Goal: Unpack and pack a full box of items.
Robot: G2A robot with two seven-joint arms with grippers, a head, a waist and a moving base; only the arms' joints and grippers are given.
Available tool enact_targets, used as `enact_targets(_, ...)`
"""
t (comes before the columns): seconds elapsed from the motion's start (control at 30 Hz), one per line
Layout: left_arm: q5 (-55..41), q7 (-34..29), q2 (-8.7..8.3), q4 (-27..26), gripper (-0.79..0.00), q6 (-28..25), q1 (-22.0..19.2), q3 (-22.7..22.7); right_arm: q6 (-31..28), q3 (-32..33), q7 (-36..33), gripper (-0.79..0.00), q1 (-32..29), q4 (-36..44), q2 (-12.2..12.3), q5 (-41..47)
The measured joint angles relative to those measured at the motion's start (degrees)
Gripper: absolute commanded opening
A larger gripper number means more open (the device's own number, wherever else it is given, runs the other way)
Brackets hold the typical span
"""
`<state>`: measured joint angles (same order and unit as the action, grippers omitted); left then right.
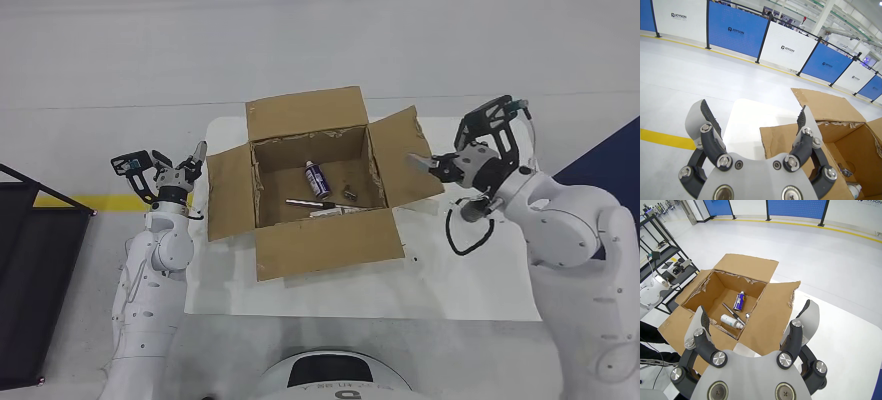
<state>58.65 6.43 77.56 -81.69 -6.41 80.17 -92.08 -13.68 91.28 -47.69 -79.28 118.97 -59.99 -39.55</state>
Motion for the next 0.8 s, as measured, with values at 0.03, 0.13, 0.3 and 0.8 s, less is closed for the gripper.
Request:
enact_targets(0.03,0.0,0.0,0.0,0.0,0.0,0.0,0.0,0.0,0.01,0.05,0.06,0.0,-0.12,0.02,0.0,-0.02)
enact_targets(0.13,0.0,0.0,0.0,0.0,0.0,0.0,0.0,0.0,0.02,0.06,0.07,0.0,-0.14,0.03,0.0,-0.03)
enact_targets(0.3,0.0,0.0,0.0,0.0,0.0,0.0,0.0,0.0,-2.86,-4.67,-3.47,0.0,2.96,0.71,0.08,-3.66)
enact_targets(0.8,0.0,0.0,0.0,0.0,0.0,0.0,0.0,0.0,-9.12,-41.85,-18.59,-0.166,40.22,-31.45,-6.03,-4.41)
